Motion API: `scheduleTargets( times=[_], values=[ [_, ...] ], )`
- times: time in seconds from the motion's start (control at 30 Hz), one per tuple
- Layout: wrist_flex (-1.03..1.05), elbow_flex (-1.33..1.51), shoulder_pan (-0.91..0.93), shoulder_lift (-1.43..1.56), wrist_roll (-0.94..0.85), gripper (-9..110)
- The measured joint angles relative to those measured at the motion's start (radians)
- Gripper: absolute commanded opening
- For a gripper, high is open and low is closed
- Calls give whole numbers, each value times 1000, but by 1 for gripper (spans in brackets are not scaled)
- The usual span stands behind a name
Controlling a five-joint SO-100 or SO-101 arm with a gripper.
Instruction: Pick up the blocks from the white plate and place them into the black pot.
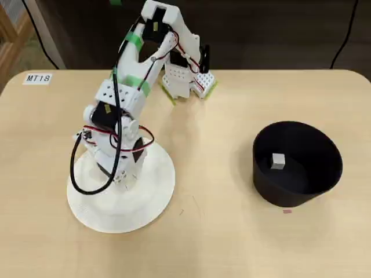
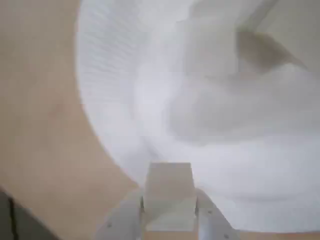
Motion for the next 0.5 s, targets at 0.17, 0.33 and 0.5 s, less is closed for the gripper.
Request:
scheduleTargets(
  times=[0.17, 0.33, 0.5],
  values=[
    [-155, 67, -83, 253, -110, -2],
    [-402, 356, -275, 620, -101, -2],
    [-446, 508, -534, 816, -143, -2]
  ],
)
